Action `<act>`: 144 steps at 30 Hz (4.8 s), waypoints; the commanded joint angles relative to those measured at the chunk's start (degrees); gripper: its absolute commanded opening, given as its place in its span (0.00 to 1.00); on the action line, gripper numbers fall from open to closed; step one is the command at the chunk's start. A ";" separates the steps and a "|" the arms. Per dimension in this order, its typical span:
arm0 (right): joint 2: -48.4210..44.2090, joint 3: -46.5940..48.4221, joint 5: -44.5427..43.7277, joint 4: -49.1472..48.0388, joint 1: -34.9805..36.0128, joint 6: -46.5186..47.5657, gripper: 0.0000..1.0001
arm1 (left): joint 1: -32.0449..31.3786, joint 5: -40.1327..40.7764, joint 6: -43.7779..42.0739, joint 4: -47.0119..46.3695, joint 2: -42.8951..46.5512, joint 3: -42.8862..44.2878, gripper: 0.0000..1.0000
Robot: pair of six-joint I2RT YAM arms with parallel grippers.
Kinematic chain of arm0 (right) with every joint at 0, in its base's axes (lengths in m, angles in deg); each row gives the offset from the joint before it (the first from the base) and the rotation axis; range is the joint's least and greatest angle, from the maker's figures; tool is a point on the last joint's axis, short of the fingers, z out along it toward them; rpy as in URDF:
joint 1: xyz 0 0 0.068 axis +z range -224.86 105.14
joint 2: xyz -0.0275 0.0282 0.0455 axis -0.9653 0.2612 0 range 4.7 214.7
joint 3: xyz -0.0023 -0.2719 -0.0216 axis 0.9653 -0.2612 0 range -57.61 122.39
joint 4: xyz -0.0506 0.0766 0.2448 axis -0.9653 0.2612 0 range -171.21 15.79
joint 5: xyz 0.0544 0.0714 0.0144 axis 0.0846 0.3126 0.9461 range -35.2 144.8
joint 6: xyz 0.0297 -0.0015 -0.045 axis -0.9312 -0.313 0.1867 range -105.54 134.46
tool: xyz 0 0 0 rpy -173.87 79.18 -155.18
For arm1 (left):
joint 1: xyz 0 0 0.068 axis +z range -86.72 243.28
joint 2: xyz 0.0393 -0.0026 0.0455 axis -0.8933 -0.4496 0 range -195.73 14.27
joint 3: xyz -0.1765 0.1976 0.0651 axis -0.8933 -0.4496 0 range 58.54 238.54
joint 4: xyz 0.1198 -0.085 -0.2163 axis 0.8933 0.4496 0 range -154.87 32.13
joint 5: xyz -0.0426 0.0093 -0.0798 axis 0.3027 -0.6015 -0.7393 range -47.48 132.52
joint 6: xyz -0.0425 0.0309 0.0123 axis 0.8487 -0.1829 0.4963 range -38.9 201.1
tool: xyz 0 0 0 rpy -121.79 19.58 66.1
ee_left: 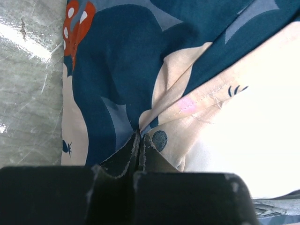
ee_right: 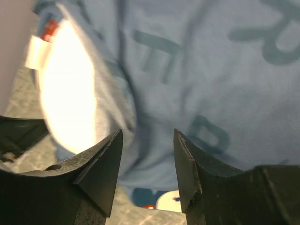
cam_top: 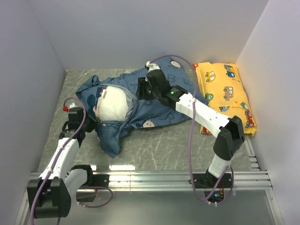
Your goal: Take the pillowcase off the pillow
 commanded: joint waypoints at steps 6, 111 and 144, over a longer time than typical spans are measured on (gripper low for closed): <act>-4.30 6.47 -2.43 1.23 6.58 2.03 0.55 | -0.16 -1.50 0.37 1.68 2.05 1.30 0.00; 15.56 27.20 3.19 -0.71 -3.95 -6.06 0.00 | -22.22 2.90 17.68 3.96 3.98 -8.02 0.01; 10.29 13.42 6.97 -6.86 -6.42 -7.73 0.00 | -22.30 -0.54 14.17 7.91 13.65 -0.57 0.16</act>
